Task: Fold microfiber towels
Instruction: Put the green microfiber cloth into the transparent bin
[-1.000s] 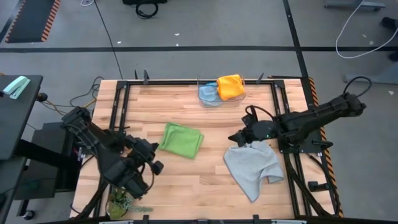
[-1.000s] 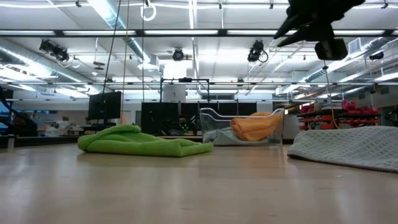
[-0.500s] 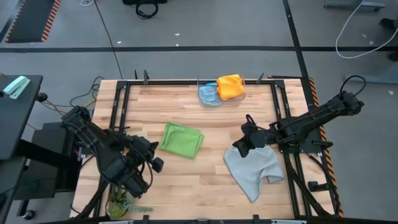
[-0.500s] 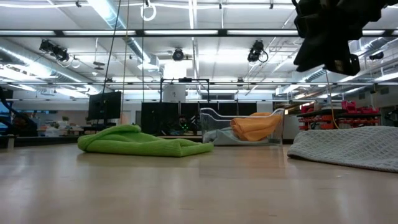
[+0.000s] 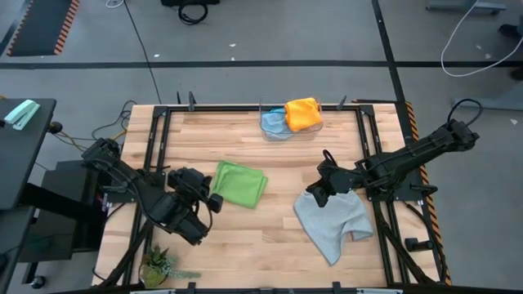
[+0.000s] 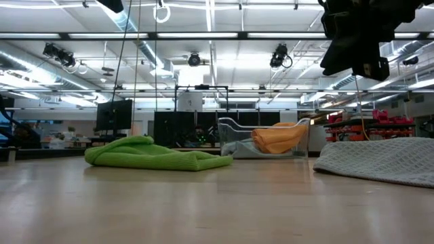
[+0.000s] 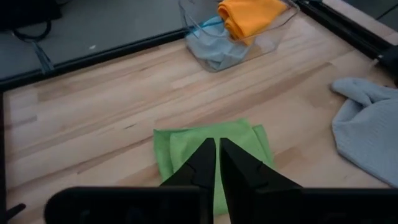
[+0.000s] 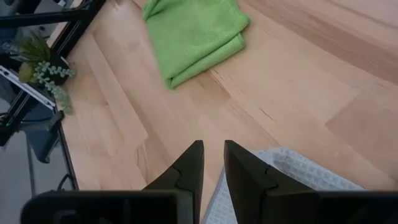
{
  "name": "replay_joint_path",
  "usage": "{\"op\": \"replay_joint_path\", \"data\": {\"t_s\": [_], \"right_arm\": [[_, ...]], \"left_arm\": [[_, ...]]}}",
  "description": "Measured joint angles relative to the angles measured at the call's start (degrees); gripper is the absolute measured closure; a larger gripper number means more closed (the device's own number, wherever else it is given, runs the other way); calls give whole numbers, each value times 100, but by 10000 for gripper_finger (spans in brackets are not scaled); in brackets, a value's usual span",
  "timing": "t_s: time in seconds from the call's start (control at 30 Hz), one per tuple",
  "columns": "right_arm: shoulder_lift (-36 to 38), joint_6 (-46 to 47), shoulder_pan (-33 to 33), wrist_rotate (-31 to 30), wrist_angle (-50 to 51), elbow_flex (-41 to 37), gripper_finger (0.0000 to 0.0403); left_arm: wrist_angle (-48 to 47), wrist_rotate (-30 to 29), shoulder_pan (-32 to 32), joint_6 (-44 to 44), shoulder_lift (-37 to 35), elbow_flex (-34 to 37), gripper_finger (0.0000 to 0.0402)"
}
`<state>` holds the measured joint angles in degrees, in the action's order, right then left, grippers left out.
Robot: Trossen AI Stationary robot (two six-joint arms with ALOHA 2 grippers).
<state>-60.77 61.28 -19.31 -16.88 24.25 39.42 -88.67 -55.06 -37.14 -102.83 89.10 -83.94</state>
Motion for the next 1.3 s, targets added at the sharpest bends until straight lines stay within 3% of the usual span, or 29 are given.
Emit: {"op": "replay_joint_path", "data": {"t_s": [0.33,0.73,0.93,1.1,1.3], "right_arm": [[0,2,0,2,0,0,331],[0,4,0,38,0,2,331],[0,24,0,579,0,4,331],[0,194,0,1109,-86,4,331],[0,222,0,1354,-718,7,331]], "left_arm": [[498,144,-3,2,0,0,388],[1104,147,-5,4,2,0,369],[1607,235,-42,569,2,0,377],[1752,1033,-42,1283,2,1,384],[1279,1086,-79,1093,2,0,381]]}}
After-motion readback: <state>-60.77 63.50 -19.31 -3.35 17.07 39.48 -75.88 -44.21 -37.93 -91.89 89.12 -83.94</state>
